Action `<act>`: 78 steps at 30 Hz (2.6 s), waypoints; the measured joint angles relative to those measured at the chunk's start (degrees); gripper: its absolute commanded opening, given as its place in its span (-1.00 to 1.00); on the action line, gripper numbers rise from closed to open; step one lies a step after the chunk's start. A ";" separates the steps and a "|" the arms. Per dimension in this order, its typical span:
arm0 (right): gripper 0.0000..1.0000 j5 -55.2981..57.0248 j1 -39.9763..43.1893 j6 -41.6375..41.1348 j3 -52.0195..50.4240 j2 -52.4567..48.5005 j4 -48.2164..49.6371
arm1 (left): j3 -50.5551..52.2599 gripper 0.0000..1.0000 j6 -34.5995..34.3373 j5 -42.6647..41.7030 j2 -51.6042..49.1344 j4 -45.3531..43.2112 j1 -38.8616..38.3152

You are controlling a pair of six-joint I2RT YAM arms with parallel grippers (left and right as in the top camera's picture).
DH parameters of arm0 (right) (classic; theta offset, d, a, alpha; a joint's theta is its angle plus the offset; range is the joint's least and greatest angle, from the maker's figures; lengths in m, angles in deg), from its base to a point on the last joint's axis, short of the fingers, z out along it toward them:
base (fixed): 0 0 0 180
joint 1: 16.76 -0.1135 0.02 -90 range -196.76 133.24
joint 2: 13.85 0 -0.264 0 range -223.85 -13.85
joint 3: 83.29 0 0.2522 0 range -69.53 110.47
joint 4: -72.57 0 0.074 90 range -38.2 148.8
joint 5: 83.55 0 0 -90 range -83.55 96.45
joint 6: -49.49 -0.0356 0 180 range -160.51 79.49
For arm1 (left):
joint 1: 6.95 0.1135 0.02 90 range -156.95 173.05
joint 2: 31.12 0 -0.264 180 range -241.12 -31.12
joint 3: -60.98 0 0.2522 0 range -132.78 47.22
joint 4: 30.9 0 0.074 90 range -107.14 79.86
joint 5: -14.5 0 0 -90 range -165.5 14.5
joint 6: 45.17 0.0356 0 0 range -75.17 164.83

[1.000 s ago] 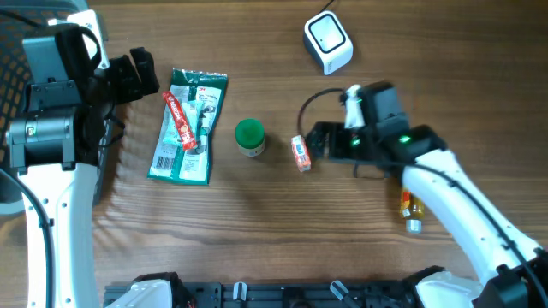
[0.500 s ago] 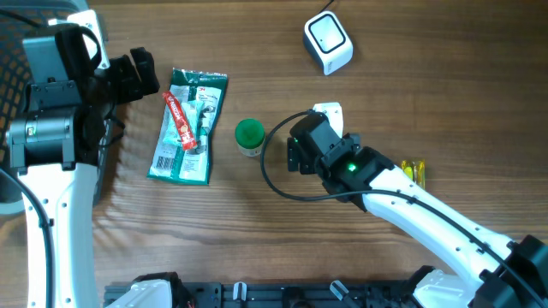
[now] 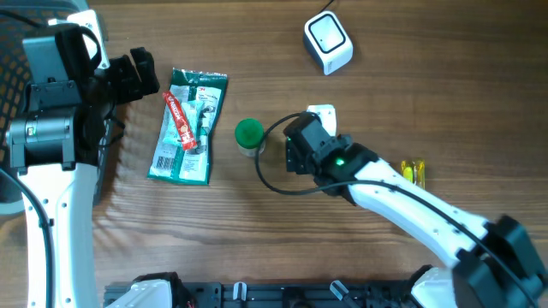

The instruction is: Scan the item barcode

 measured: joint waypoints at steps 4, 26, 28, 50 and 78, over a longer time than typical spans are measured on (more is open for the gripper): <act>0.58 -2.54 -0.02 3.37 0.00 -6.08 4.90 | 0.00 1.00 0.00 0.00 0.00 0.02 0.00; -0.66 -5.64 12.57 3.52 0.07 -1.18 -5.95 | 0.00 1.00 0.00 0.00 0.00 0.02 0.00; -0.66 -7.82 16.22 3.50 -0.09 -1.14 -6.84 | 0.00 1.00 0.00 0.00 0.00 0.00 0.00; -0.54 -10.36 22.51 5.99 -7.13 -1.14 -1.88 | 0.00 1.00 0.00 0.00 0.00 0.02 0.00; -0.10 -10.54 22.51 7.06 -10.19 -1.14 1.57 | 0.00 1.00 0.02 0.00 0.00 0.02 0.00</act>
